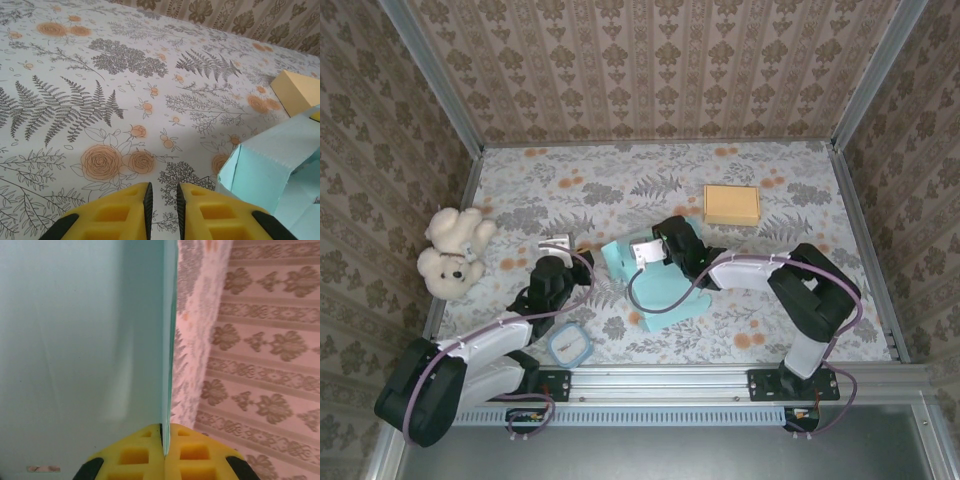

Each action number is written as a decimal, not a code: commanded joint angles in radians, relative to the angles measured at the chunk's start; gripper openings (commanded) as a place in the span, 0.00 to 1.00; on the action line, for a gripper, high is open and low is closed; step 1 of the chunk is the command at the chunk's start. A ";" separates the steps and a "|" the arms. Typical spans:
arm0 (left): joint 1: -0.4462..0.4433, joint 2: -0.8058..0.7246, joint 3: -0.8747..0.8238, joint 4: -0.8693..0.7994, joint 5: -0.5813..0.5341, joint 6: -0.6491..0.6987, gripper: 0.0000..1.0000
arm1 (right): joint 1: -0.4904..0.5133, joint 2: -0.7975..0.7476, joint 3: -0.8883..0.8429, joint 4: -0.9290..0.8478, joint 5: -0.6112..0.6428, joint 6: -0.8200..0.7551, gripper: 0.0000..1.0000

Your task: Fold the paper box

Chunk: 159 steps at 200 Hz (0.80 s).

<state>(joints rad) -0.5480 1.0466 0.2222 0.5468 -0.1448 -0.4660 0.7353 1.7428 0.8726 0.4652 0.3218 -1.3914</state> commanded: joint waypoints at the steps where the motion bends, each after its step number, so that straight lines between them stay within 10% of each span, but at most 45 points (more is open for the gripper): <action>1: 0.007 0.003 -0.014 0.034 -0.039 0.020 0.23 | 0.011 0.047 -0.018 0.259 0.064 -0.005 0.00; 159: 0.030 0.090 -0.026 0.055 -0.027 0.046 0.23 | 0.089 0.253 -0.206 0.819 0.102 -0.148 0.00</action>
<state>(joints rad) -0.5278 1.1122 0.2092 0.5552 -0.2115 -0.4362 0.8143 1.9778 0.6888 1.2728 0.4278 -1.5425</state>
